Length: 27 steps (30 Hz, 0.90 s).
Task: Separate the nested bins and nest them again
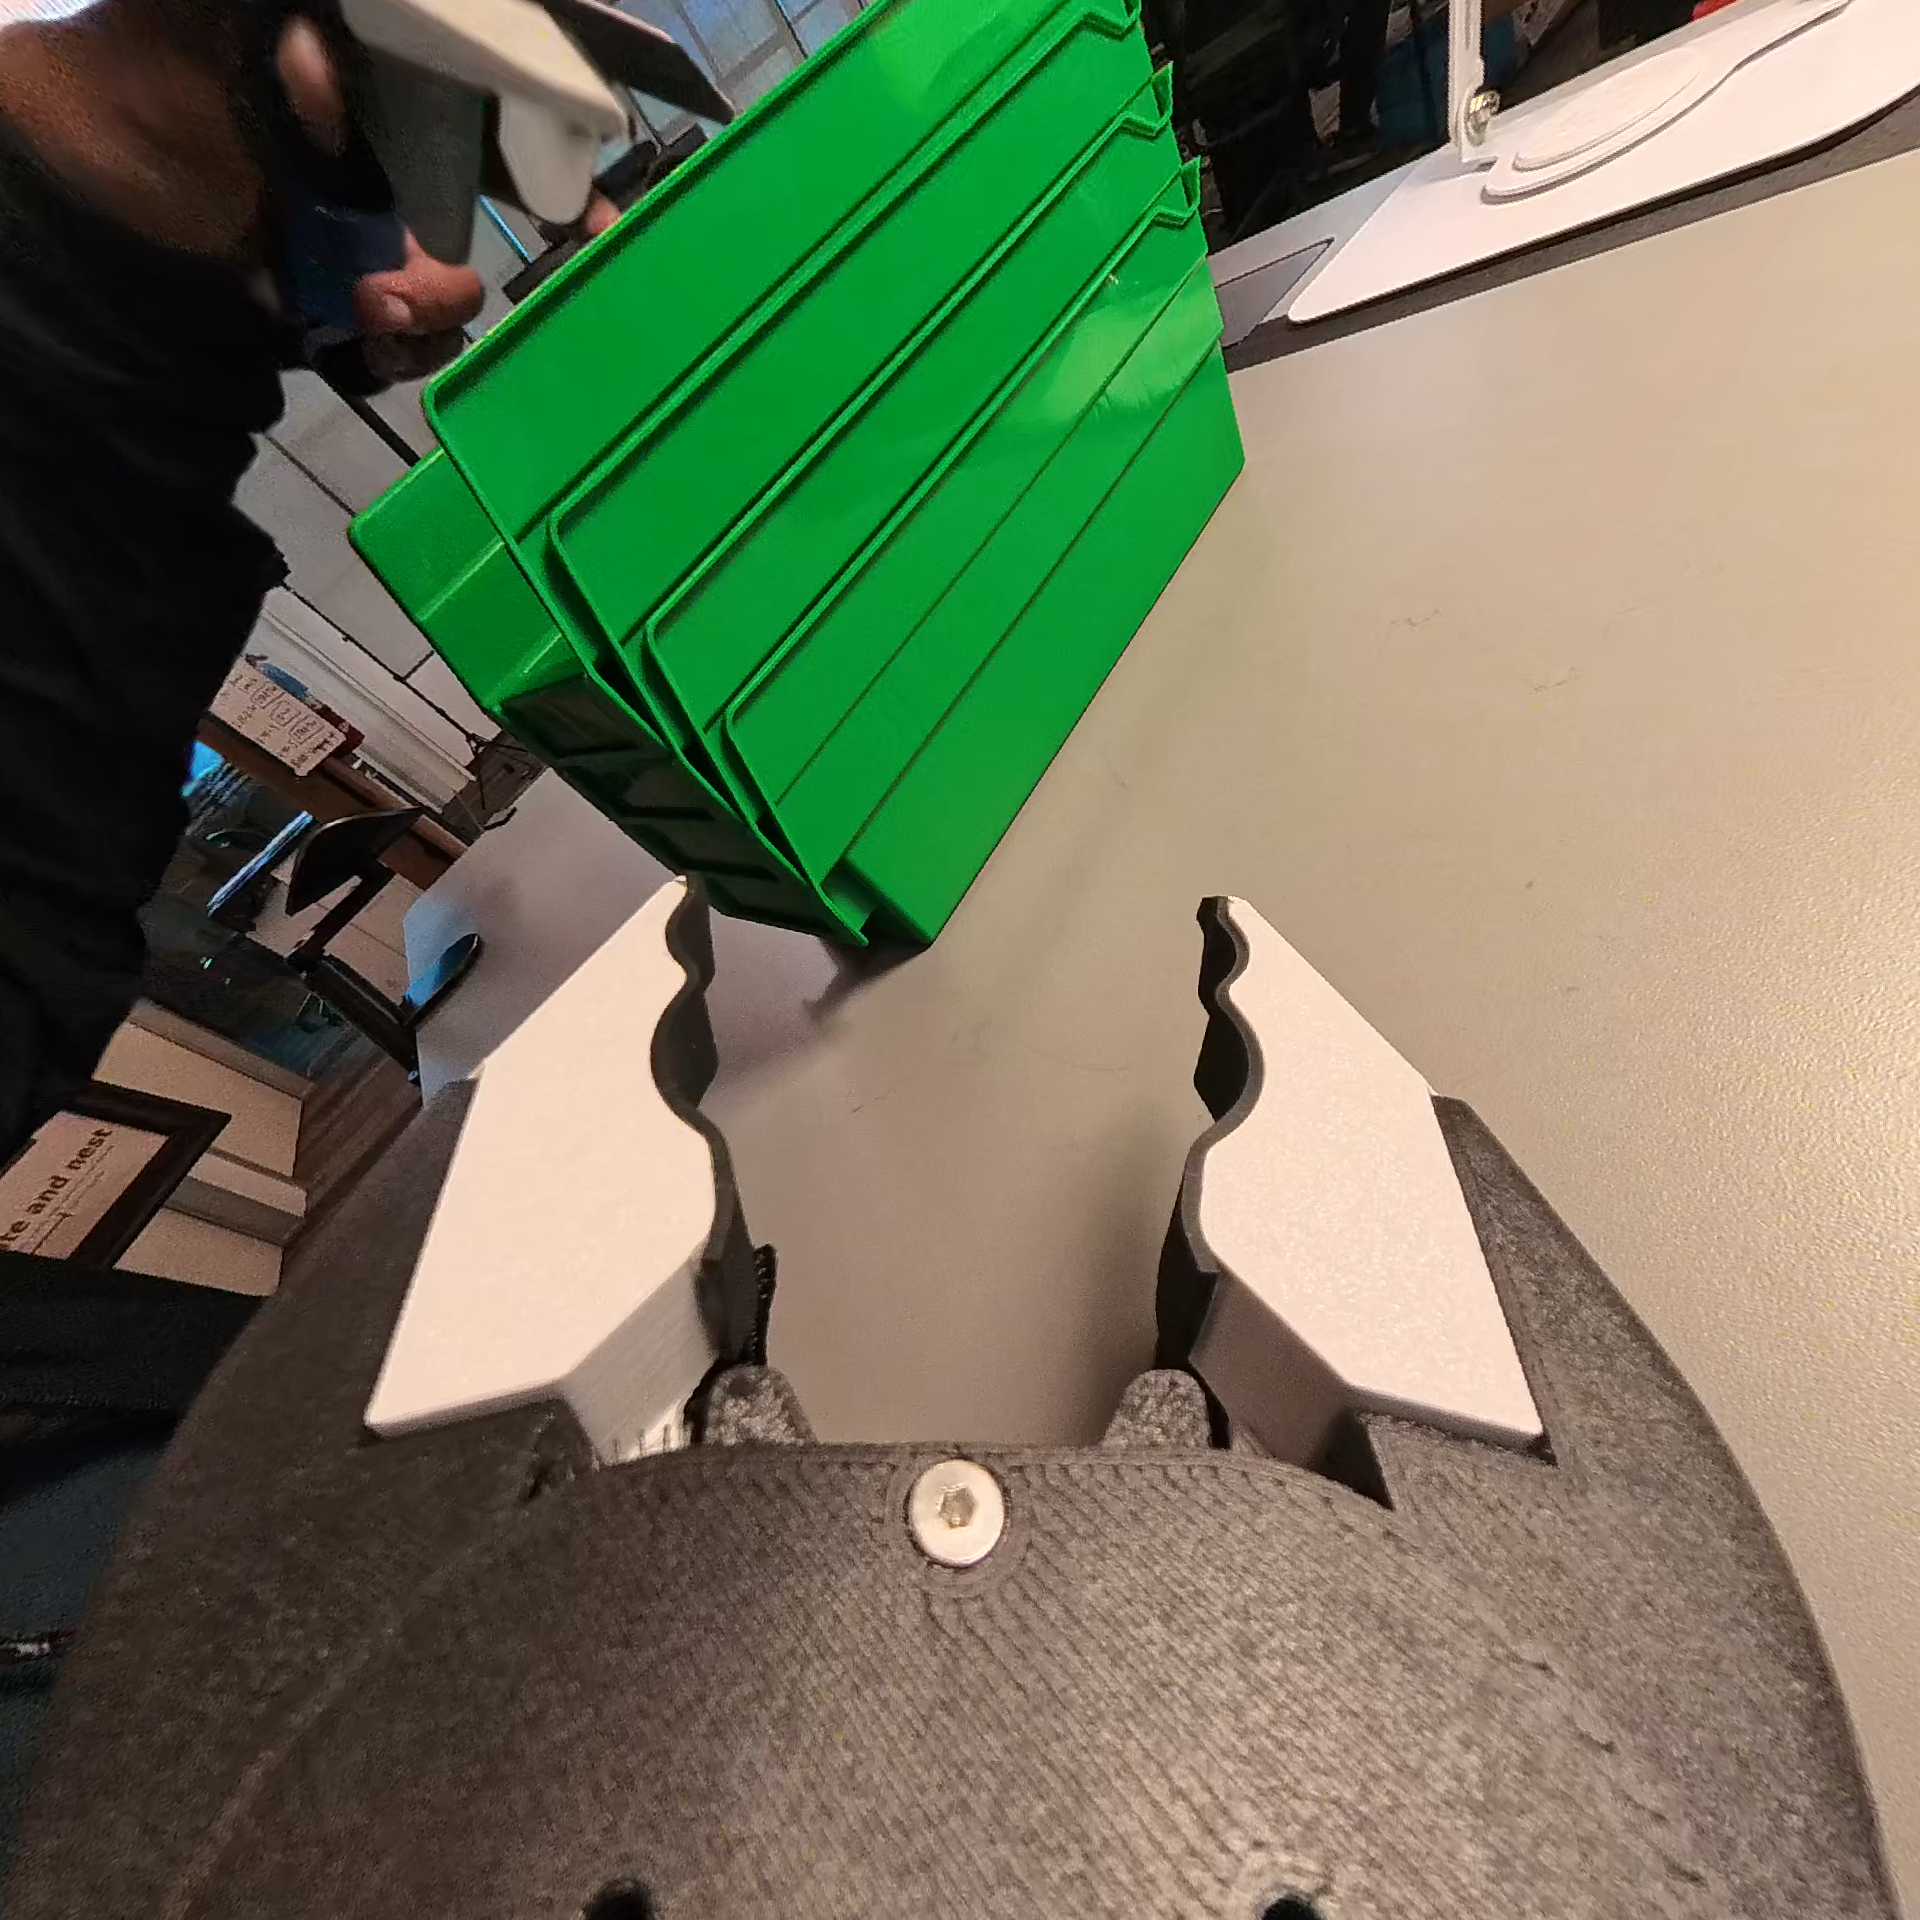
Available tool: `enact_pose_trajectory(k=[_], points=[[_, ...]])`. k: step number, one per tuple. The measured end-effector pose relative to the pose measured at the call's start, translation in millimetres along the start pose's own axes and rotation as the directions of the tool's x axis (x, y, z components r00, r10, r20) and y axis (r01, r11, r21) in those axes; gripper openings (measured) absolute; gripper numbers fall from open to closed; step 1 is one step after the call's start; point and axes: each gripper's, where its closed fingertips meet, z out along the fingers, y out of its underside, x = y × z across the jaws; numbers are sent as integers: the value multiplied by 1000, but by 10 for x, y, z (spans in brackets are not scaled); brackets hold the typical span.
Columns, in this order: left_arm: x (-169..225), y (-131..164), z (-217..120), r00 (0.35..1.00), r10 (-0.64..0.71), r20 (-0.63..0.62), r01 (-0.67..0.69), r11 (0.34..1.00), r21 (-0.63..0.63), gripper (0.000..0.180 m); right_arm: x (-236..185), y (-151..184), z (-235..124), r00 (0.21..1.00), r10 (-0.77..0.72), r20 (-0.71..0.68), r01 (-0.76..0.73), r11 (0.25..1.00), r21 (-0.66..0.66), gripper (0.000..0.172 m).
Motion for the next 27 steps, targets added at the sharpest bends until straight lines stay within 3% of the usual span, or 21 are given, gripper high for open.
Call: enact_pose_trajectory(k=[6, 10, 13, 17, 24, 27], points=[[248, 98, 255, 983, -182, -20, 183, 983, 10, 139, -11, 1, -3, 1000, -5, 3, 5, 1000, 1, 96], [255, 11, 328, 976, -211, 44, 211, 977, 15, 152, -12, -3, -10, 1000, -6, 2, 6, 1000, 6, 95], [229, 31, 428, 980, -160, 120, 164, 986, -22, 155, -12, -7, -14, 1000, -6, 3, 6, 1000, 8, 95], [303, -8, 478, 989, -95, 117, 103, 993, -64, 156, -16, -10, -21, 1000, -8, 4, 7, 1000, 12, 95], [579, -4, 498, 983, 153, -105, -167, 974, -152, 151, -23, -16, -31, 1000, -7, 9, 7, 1000, 18, 95], [629, 17, 431, 971, 213, -105, -231, 948, -218, 146, -21, -23, -40, 1000, -4, 12, 3, 1000, 23, 95]])
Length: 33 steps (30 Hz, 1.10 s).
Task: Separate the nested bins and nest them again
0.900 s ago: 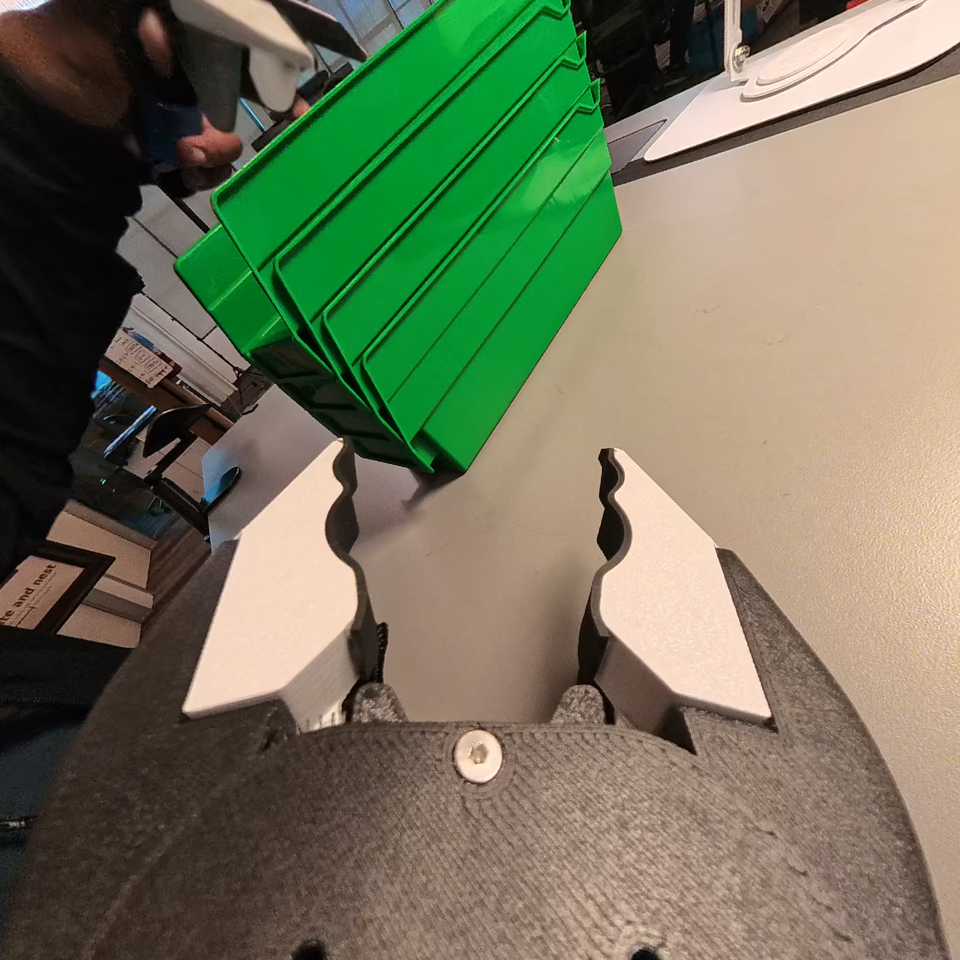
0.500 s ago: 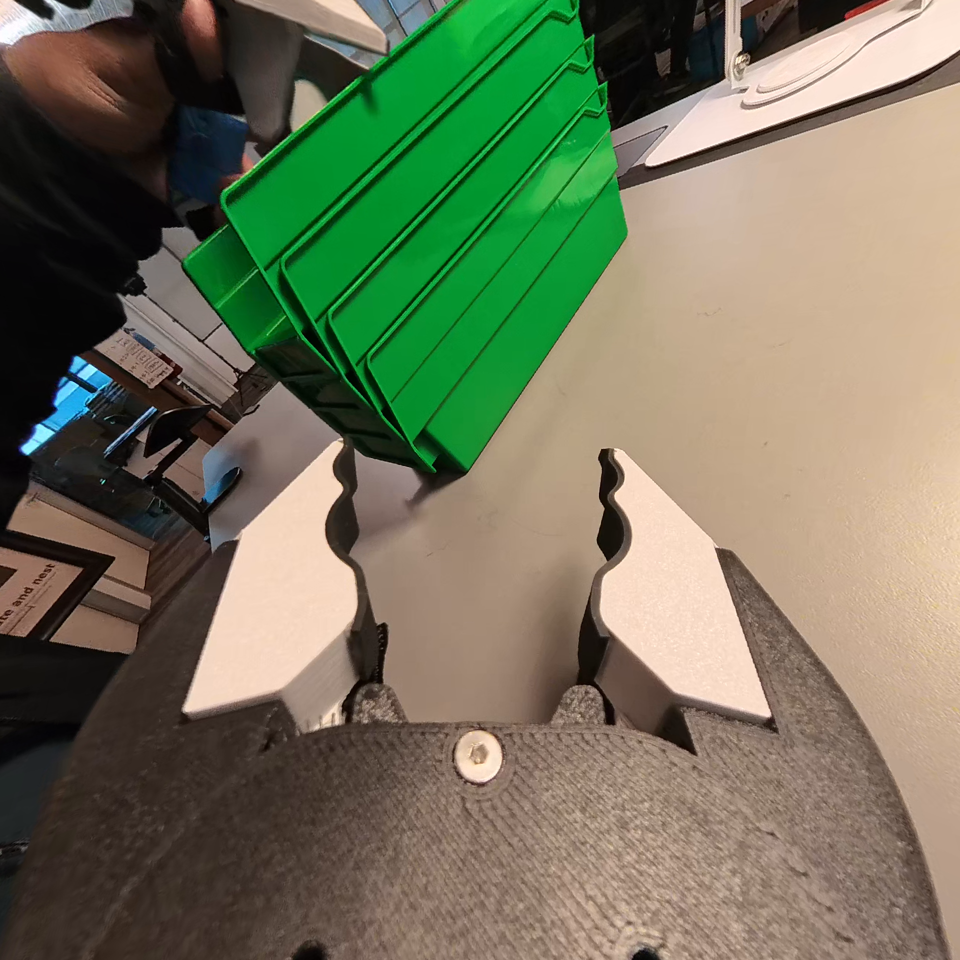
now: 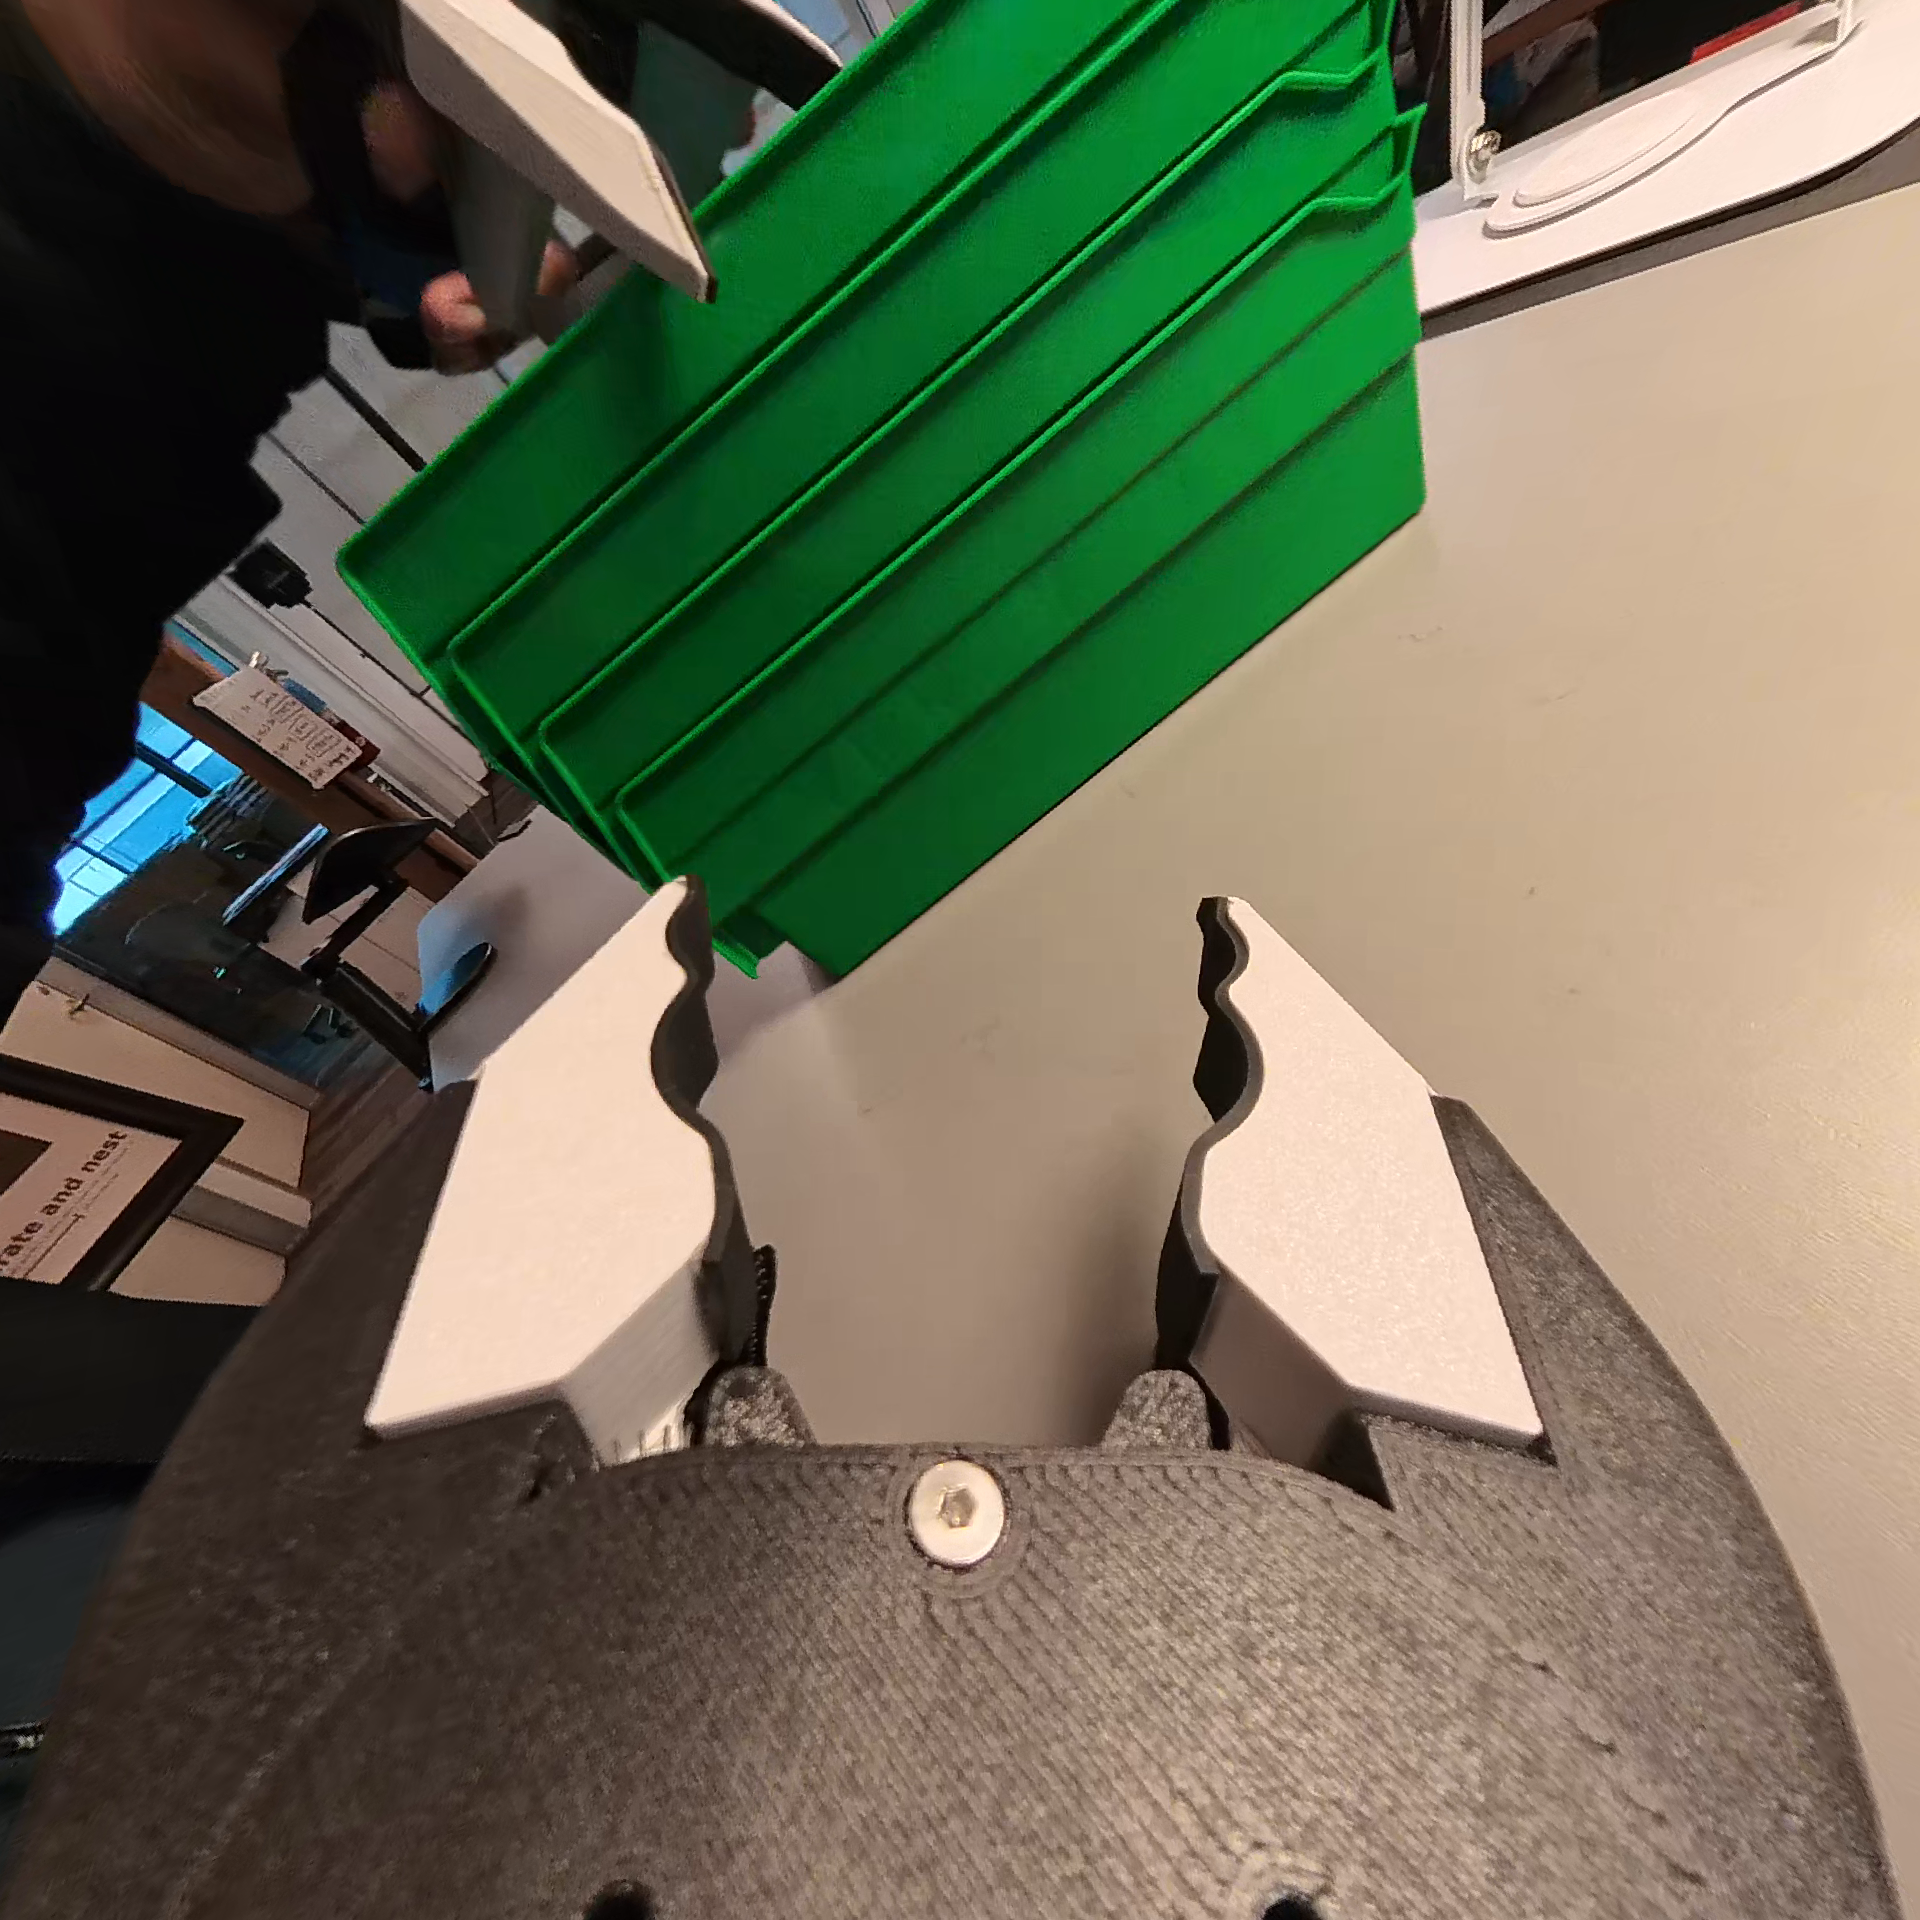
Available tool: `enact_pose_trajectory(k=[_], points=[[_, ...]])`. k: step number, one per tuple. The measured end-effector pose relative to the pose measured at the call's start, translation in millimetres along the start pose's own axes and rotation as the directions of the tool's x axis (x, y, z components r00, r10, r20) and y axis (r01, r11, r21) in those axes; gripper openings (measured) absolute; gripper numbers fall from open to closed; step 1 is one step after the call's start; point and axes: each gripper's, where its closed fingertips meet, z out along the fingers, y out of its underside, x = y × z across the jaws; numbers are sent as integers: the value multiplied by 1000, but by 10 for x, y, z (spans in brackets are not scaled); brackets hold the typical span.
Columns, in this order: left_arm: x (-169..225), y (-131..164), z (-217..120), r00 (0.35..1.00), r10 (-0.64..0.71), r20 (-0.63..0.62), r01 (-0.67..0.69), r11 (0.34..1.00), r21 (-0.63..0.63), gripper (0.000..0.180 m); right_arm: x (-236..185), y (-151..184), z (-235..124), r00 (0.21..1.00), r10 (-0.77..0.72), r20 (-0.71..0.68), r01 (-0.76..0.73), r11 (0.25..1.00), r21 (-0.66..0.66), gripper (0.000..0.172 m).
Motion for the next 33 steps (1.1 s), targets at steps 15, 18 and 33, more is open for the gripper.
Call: enact_pose_trajectory(k=[15, 18, 33], points=[[9, 109, 81, 976, -145, 161, 155, 987, -50, 138, 0, -6, -6, 1000, 0, 0, 0, 1000, 4, 95], [3, 109, 61, 978, -123, 167, 136, 988, -70, 130, -1, -8, -10, 1000, 0, 1, 0, 1000, 6, 95], [-81, 171, -64, 971, -93, 219, 110, 992, -67, 105, -7, -10, -16, 1000, 2, 7, -2, 1000, 7, 95]])
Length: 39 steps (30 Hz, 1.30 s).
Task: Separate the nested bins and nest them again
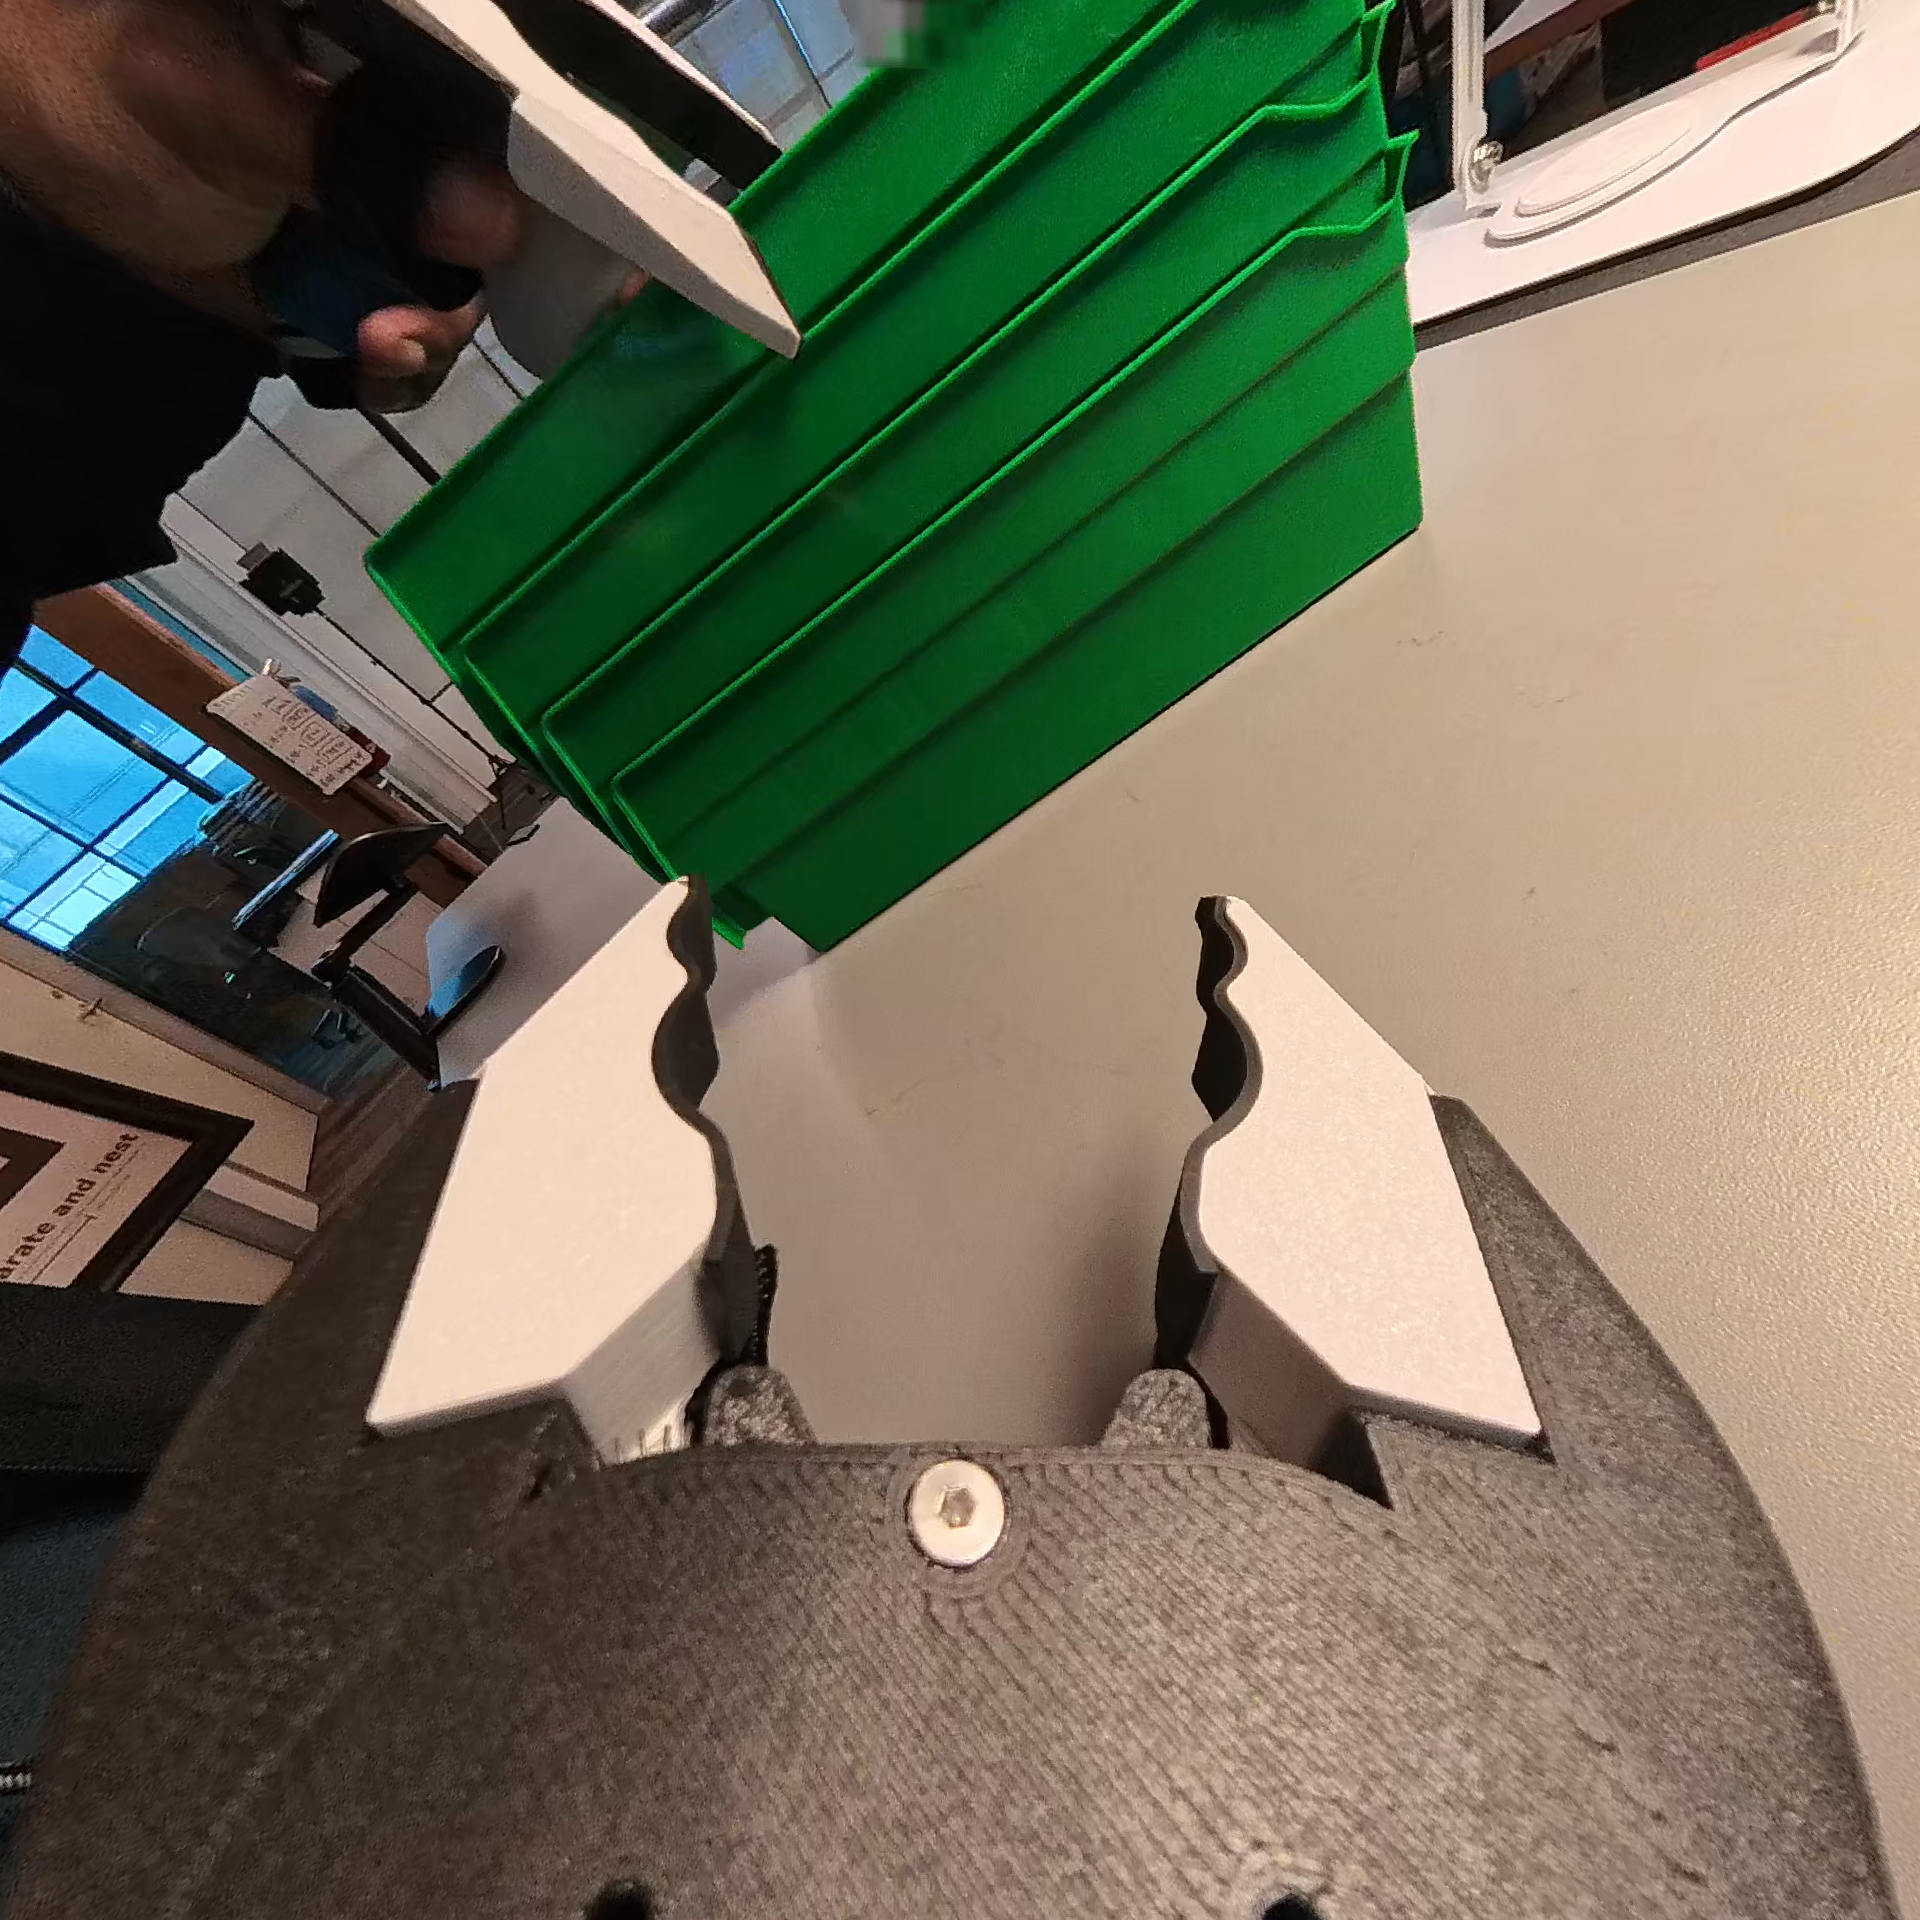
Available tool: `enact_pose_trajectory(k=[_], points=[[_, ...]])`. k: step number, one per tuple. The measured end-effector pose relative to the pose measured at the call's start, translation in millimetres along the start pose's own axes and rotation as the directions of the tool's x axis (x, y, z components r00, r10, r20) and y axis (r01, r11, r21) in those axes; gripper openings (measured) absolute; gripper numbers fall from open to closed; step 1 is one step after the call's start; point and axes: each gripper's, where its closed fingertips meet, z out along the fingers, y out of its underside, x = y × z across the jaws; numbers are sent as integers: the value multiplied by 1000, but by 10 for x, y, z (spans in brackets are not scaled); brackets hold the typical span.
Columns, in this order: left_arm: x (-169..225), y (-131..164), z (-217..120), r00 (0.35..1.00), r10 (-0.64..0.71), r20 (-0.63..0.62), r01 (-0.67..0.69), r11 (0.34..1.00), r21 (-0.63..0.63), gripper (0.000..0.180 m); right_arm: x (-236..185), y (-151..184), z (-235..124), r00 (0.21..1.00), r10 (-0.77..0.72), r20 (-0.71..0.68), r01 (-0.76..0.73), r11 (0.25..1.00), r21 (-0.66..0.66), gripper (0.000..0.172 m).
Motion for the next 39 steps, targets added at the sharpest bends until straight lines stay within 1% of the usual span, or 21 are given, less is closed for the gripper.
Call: enact_pose_trajectory(k=[16, 31, 37, 39], points=[[28, -5, -142, 1000, 17, 5, -17, 1000, 12, 98, -4, -2, -2, 1000, -1, 2, 1, 1000, 3, 95], [58, 4, -249, 999, 34, -9, -34, 999, 17, 95, -3, -2, -1, 1000, -2, 2, 2, 1000, 4, 95], [63, -44, -349, 999, 31, -14, -31, 999, 38, 95, -5, -3, -1, 1000, -3, 2, 3, 1000, 5, 95], [56, -90, -417, 999, 38, -7, -38, 998, 53, 92, -5, -2, 0, 1000, -3, 2, 3, 1000, 4, 95]])
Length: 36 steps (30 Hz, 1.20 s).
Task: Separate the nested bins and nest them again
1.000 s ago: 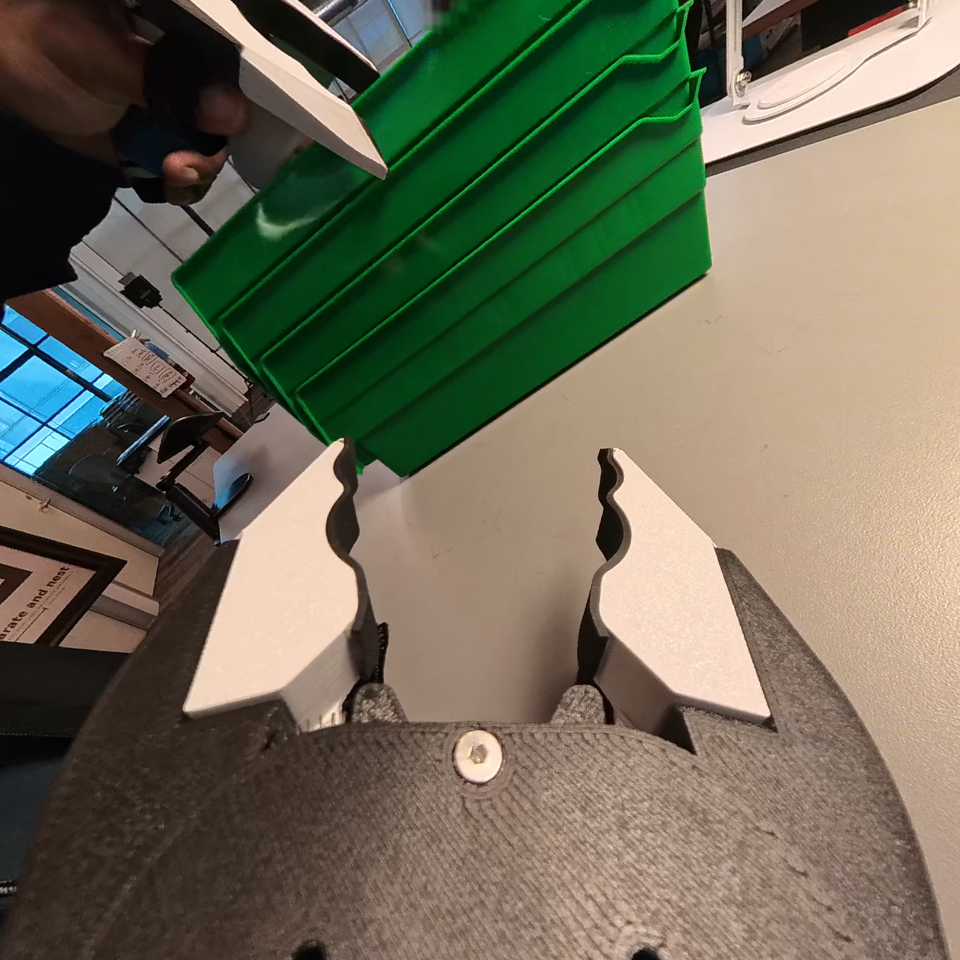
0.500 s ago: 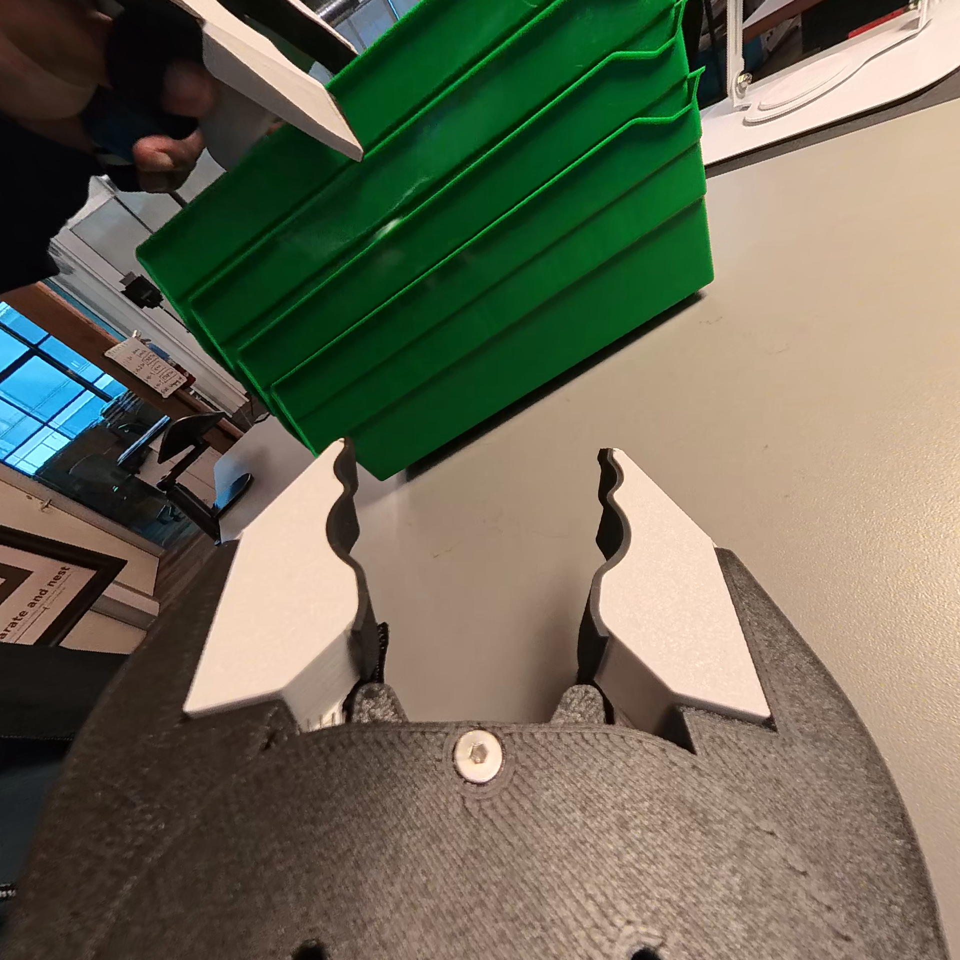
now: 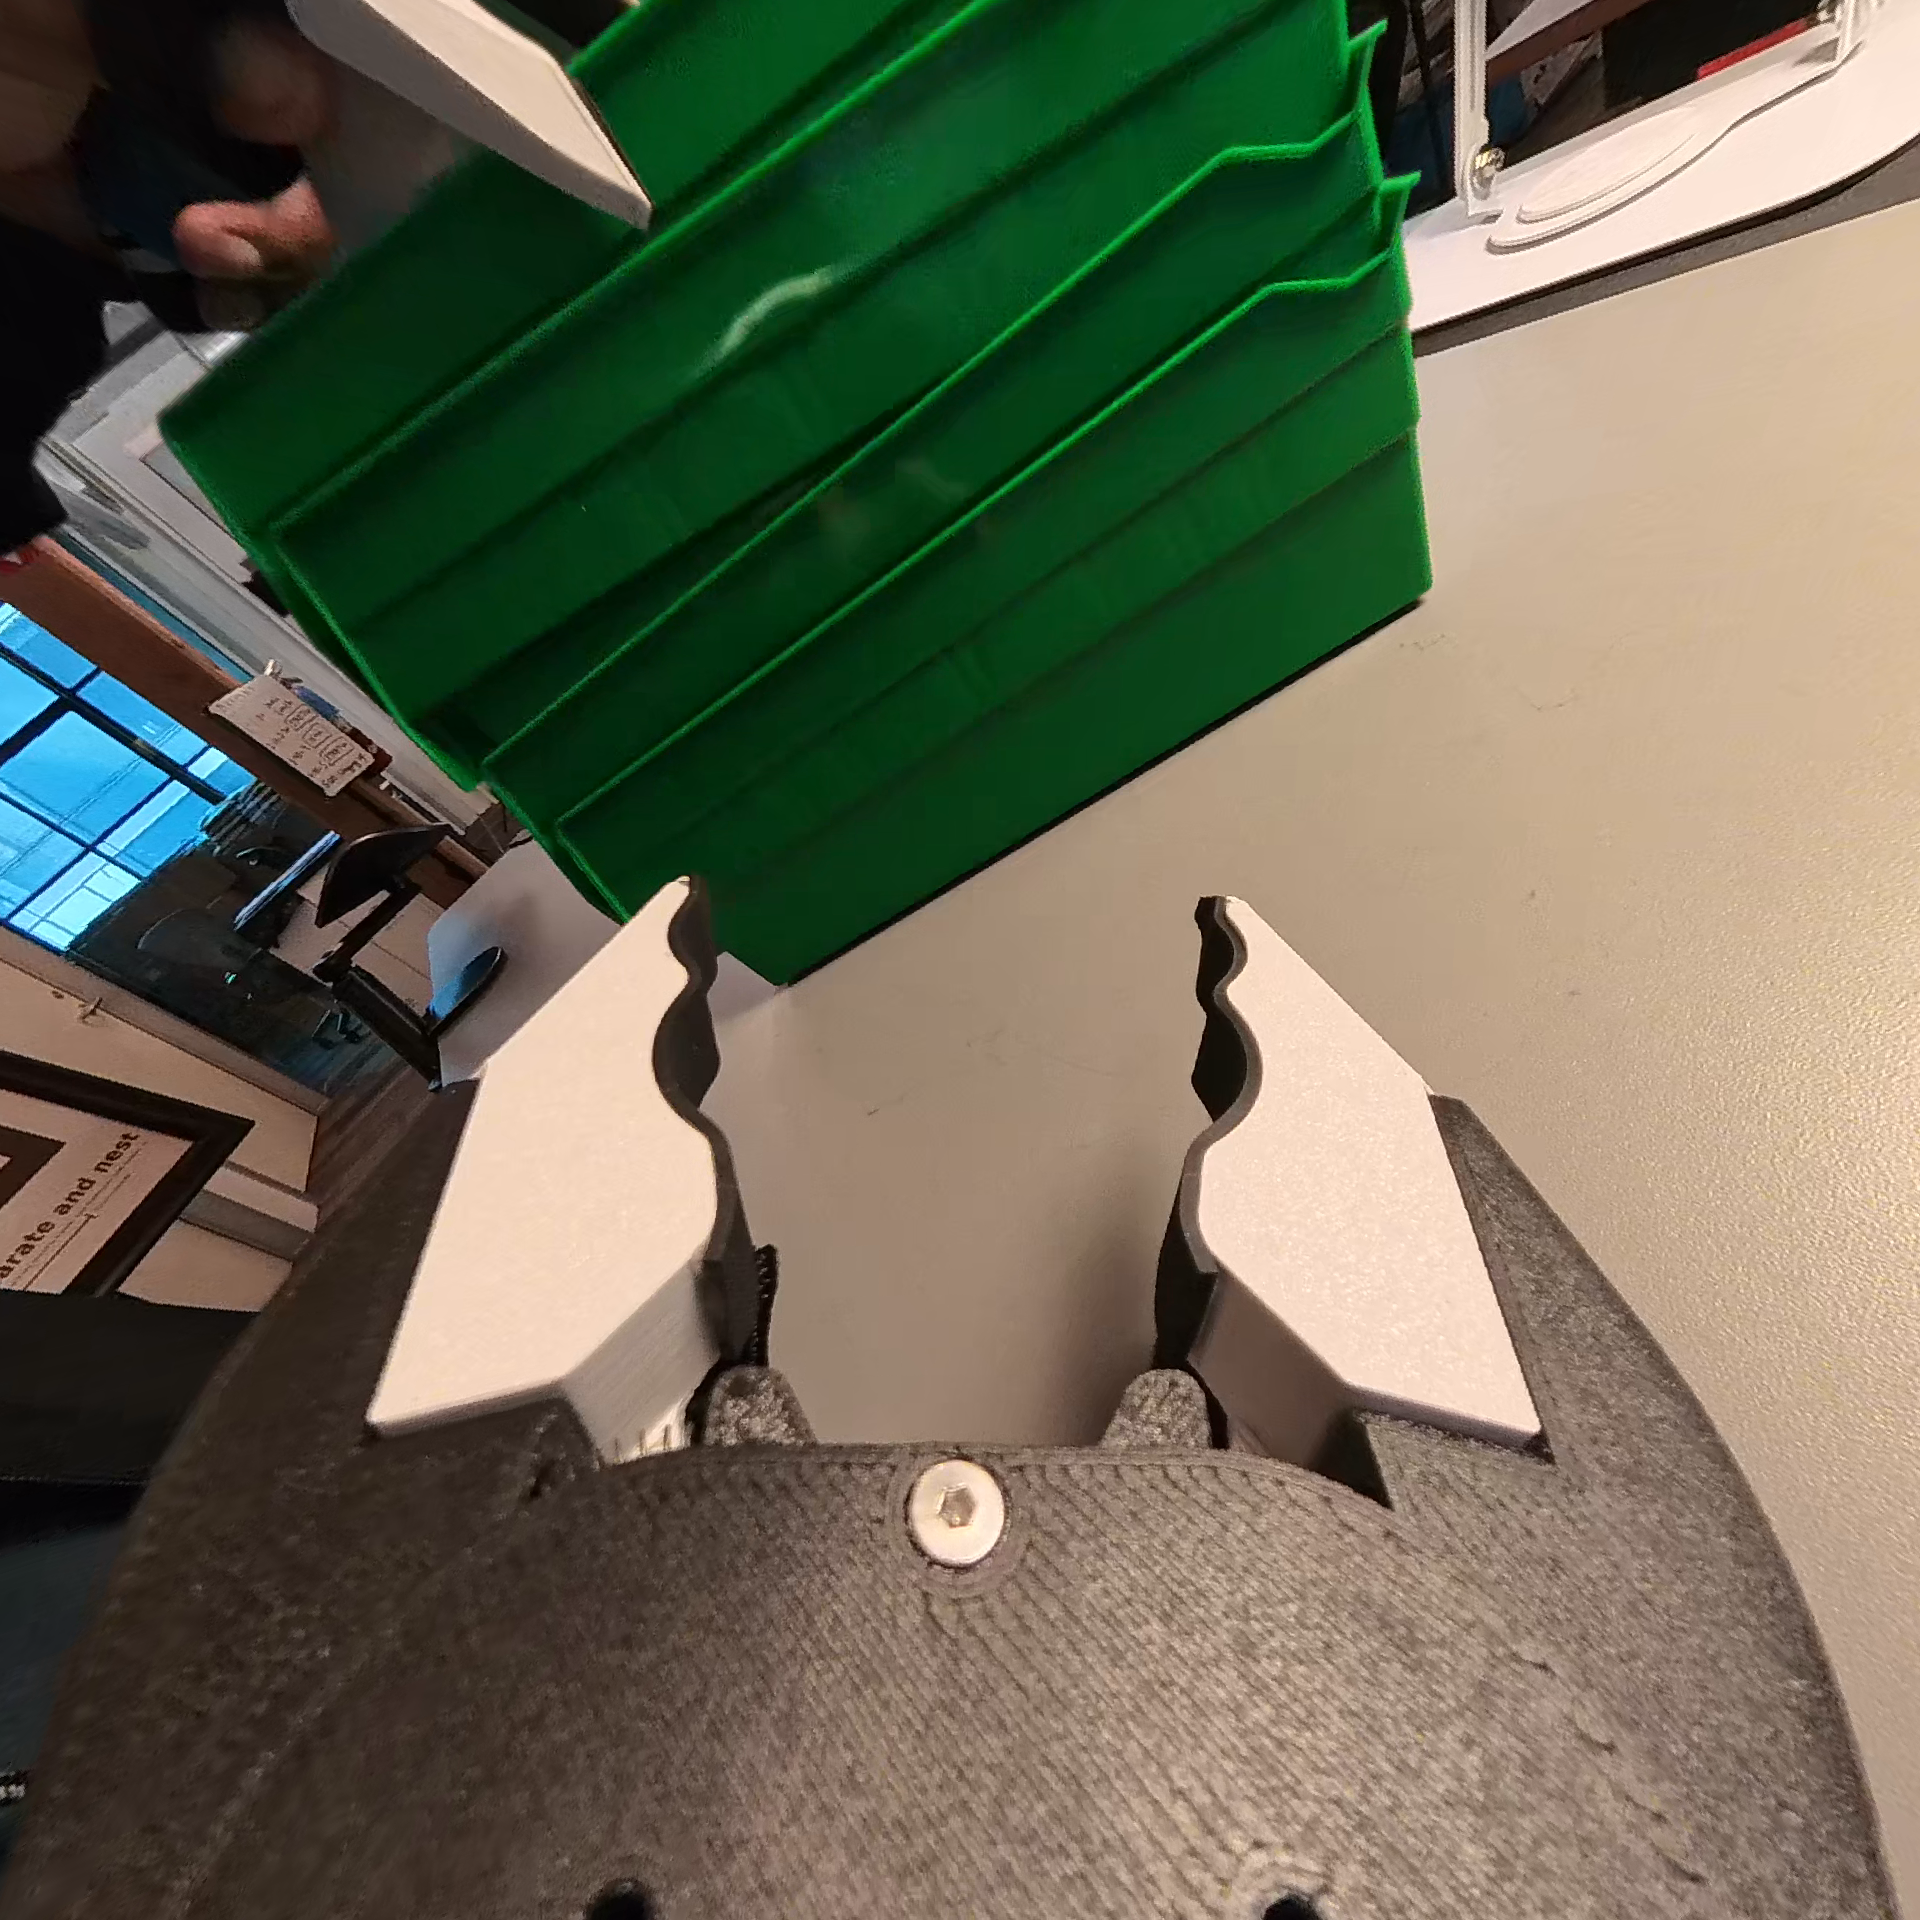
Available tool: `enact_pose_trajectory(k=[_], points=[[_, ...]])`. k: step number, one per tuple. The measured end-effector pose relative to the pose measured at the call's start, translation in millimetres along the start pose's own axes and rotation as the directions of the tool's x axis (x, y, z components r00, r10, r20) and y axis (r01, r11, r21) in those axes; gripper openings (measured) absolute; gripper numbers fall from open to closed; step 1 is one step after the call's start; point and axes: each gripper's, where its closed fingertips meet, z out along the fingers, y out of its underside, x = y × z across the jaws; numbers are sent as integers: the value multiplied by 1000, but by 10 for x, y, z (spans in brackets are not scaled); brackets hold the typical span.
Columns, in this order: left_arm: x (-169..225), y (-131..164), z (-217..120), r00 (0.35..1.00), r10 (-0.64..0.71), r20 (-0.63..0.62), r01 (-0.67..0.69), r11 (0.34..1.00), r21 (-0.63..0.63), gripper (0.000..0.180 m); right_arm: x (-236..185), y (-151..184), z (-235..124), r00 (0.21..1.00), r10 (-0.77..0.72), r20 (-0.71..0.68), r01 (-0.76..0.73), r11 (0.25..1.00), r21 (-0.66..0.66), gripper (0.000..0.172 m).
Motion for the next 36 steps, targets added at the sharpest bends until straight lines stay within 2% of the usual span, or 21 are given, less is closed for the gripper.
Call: enact_pose_trajectory(k=[14, 26, 28, 29, 31, 32, 33, 34, 35, 36], points=[[-86, -83, -237, 999, 5, 52, -7, 999, 47, 93, -7, -2, -5, 1000, -2, 2, 2, 1000, 2, 95], [-306, -311, -680, 995, -78, 70, 60, 973, 224, 93, -12, -7, -16, 1000, 2, 7, -2, 1000, 7, 95], [-375, -453, -918, 991, -120, 62, 92, 934, 346, 6, -14, -8, -17, 1000, 1, 7, -1, 1000, 7, 95], [-521, -513, -1065, 982, -149, 118, 90, 912, 400, 0, -13, -7, -16, 1000, 1, 7, -1, 1000, 7, 95], [-655, -524, -1232, 980, -133, 147, 58, 902, 427, 0, -14, -6, -15, 1000, 1, 7, -1, 1000, 7, 95], [-636, -452, -1174, 986, -123, 112, 69, 917, 394, 0, -15, -6, -16, 1000, 1, 7, -1, 1000, 7, 95], [-558, -306, -1004, 993, -111, 42, 92, 946, 310, 16, -14, -6, -17, 1000, 1, 7, -1, 1000, 7, 95], [-479, -120, -766, 993, -116, -33, 120, 970, 210, 26, -13, -6, -15, 1000, 3, 7, -3, 1000, 6, 95], [-433, 21, -509, 986, -138, -97, 152, 976, 155, 27, -11, -4, -13, 1000, 3, 6, -3, 1000, 5, 95], [-407, 98, -276, 974, -166, -154, 188, 971, 144, 30, -12, 2, -9, 1000, 3, 6, -3, 1000, 1, 95]])
